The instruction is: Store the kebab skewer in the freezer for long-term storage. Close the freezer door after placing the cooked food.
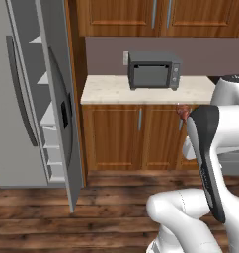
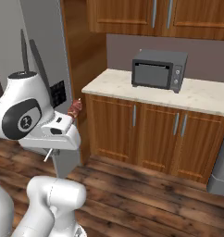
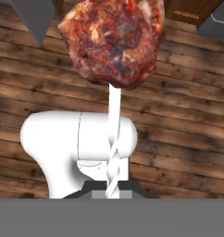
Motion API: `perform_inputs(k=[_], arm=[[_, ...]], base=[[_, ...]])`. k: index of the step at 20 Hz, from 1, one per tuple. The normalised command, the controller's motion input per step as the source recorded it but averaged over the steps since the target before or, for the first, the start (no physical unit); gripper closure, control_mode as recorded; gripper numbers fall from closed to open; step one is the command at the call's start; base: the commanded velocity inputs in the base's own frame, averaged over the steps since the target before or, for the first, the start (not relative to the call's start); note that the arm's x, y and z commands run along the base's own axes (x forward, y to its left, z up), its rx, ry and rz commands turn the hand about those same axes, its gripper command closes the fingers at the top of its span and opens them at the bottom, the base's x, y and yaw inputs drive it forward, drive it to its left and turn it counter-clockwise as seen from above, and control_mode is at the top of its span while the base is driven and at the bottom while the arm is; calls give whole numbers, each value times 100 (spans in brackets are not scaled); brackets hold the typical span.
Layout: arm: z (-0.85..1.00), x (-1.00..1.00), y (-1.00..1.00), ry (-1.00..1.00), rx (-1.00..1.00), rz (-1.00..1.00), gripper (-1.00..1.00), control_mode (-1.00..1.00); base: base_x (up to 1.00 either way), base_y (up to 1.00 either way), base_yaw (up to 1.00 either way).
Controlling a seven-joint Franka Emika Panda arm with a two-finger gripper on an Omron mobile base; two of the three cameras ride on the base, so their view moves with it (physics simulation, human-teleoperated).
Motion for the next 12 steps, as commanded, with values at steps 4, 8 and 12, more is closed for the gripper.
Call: perform_inputs(k=[4, 8, 12], arm=[[0, 0, 0, 0, 0, 0, 100, 100], [0, 0, 0, 0, 0, 0, 100, 100], [0, 0, 0, 0, 0, 0, 100, 100]], base=[[-5, 39, 52], [0, 41, 73], [-1, 43, 71]])
